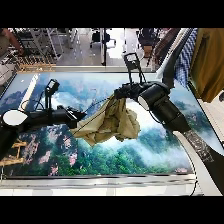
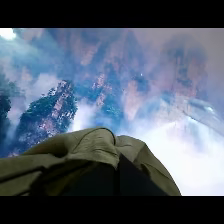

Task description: Fold the clothes and pants, and hang the long-sleeved shirts on hangers.

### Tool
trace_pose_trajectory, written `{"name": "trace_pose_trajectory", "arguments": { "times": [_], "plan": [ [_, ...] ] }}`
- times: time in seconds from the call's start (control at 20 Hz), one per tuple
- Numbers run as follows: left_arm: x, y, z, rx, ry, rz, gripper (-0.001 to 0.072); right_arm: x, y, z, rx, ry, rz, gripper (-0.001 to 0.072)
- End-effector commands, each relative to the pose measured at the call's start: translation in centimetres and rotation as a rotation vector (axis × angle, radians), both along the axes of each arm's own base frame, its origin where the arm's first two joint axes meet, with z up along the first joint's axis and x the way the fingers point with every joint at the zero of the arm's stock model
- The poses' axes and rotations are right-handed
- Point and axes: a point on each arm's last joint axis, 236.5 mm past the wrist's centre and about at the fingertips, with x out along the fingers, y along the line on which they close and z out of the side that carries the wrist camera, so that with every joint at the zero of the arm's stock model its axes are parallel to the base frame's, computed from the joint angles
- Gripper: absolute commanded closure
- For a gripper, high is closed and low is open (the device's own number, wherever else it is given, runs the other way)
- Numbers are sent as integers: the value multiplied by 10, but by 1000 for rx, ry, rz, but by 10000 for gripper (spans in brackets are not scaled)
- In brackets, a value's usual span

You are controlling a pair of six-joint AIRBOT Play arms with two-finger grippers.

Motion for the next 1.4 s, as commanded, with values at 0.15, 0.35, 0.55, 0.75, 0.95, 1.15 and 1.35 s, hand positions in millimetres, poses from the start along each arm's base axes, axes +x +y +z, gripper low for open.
{"name": "trace_pose_trajectory", "arguments": {
  "times": [0.15, 0.35, 0.55, 0.75, 0.95, 1.15, 1.35],
  "plan": [
    [-30, -19, 0, -22, 73, -100, 700, -6, -2, 27, -126, -45, 61, 697],
    [-36, -14, 10, -29, 61, -100, 700, 4, -18, 25, -139, -45, 29, 697],
    [-37, -14, 12, -44, 87, -85, 700, 7, -19, 29, -141, -70, 29, 697],
    [-38, -15, 12, -49, 98, -82, 700, 13, -22, 38, -165, -117, 24, 698],
    [-43, -20, 11, -56, 119, -94, 700, 16, -26, 41, -177, -133, 15, 698],
    [-34, -23, 5, -72, 152, -56, 700, 16, -23, 43, -152, -139, 9, 697],
    [16, -18, -7, -123, 153, 122, 700, 12, -16, 43, -115, -127, 21, 697]
  ]
}}
